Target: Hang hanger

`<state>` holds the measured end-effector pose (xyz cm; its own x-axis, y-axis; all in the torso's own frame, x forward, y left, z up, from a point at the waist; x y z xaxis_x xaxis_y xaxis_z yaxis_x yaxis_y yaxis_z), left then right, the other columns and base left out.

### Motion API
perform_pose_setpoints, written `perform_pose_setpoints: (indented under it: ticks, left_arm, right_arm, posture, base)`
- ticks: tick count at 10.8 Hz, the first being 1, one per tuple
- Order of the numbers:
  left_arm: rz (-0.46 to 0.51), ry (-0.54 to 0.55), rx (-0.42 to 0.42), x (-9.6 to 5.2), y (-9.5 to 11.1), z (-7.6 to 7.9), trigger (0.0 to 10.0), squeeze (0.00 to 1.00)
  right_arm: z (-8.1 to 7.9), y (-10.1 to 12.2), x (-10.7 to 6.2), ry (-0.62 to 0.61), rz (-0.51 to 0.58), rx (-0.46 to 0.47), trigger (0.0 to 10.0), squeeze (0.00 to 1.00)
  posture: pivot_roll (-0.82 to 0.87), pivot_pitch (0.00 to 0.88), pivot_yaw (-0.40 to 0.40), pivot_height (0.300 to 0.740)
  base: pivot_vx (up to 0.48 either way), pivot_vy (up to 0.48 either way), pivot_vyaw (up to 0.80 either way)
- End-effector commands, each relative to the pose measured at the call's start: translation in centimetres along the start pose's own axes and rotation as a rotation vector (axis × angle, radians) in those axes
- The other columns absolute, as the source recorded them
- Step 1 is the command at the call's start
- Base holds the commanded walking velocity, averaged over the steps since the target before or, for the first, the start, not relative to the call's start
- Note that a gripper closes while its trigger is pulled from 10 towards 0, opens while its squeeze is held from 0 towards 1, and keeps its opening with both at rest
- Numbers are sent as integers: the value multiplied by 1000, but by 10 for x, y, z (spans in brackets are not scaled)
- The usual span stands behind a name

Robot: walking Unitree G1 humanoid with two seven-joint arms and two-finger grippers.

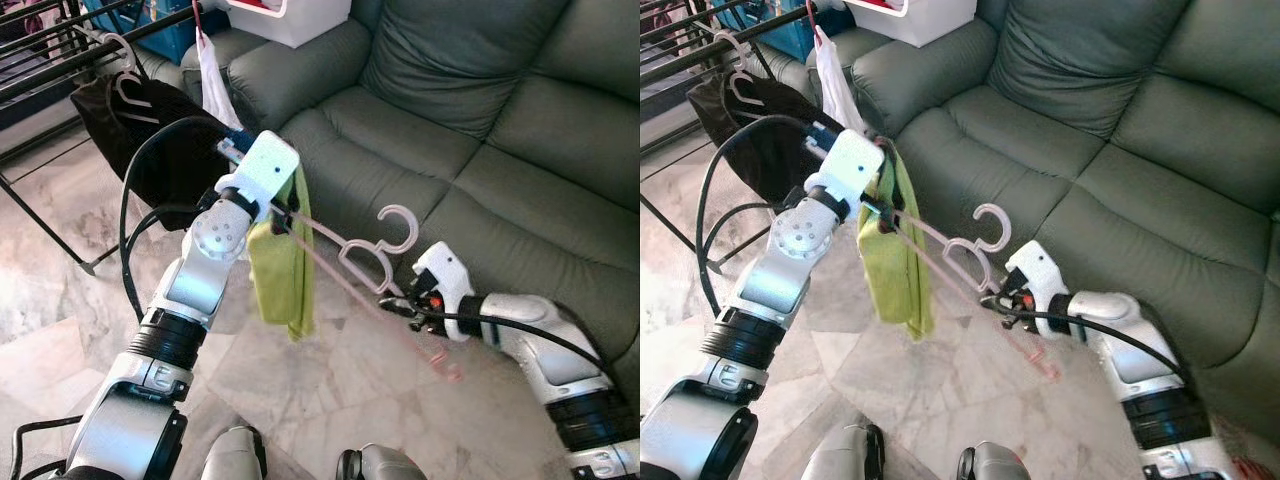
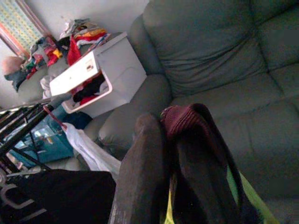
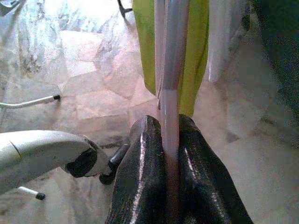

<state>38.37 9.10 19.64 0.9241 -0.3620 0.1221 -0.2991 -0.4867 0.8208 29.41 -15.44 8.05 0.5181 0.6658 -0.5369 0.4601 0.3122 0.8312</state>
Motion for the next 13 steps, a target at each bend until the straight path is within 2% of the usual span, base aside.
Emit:
perform_pose_setpoints:
  ticks: [1,3,4,5,7,9,10,12,13]
  left_arm:
    - [41,13,17,3,11,-8,10000,0]
    - [36,15,13,3,12,-9,10000,0]
    - [31,7,12,3,14,-7,10000,0]
    - [15,12,29,3,11,-6,10000,0]
    - [-24,28,68,1,-3,-10,10000,0]
    - [93,-22,57,2,14,-2,10000,0]
    - [201,-75,39,0,35,15,10000,0]
    - [360,-214,-15,-12,64,45,10000,0]
    - [493,-324,-64,-29,90,66,10000,0]
  right_arm:
    - [11,-11,-9,-61,-30,41,10000,24]
    - [22,-21,-16,-133,-60,67,10000,20]
    - [35,-22,-21,-217,-48,97,10000,20]
    - [49,-15,-28,-303,-13,108,10000,27]
    - [66,0,-45,-430,47,58,10000,31]
    - [71,4,-46,-462,67,65,10000,31]
    - [66,7,-36,-443,79,80,10000,31]
    - [69,12,-25,-478,135,171,10000,47]
    - [77,12,-21,-522,168,265,10000,59]
  posture:
    - [-66,97,-35,740]
    - [-70,97,-33,740]
    - [-71,95,-33,740]
    - [-75,93,-30,740]
    - [-80,92,-31,740]
    - [-85,91,-30,740]
    - [-78,87,-34,740]
    - [-73,86,-38,740]
    - [-68,88,-38,740]
  base:
    - [0,0,0]
    - [0,0,0]
    - [0,0,0]
    - [0,0,0]
    - [0,0,0]
    - [0,0,0]
    - [0,0,0]
    - [0,0,0]
    - [0,0,0]
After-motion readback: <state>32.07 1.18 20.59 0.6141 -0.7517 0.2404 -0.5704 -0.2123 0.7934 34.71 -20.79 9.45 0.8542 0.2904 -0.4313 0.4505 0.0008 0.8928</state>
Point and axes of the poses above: a point about 5 cm out from each wrist's last joint towards the gripper, its own x axis pointing out of the wrist towards the gripper, its own y axis along the axis of the wrist's last joint, z = x × y, the point moved 3 cm from there along x, pointing out of the wrist towards the gripper, and after that the axes turned 1 degree about x, right-handed, at the moved point
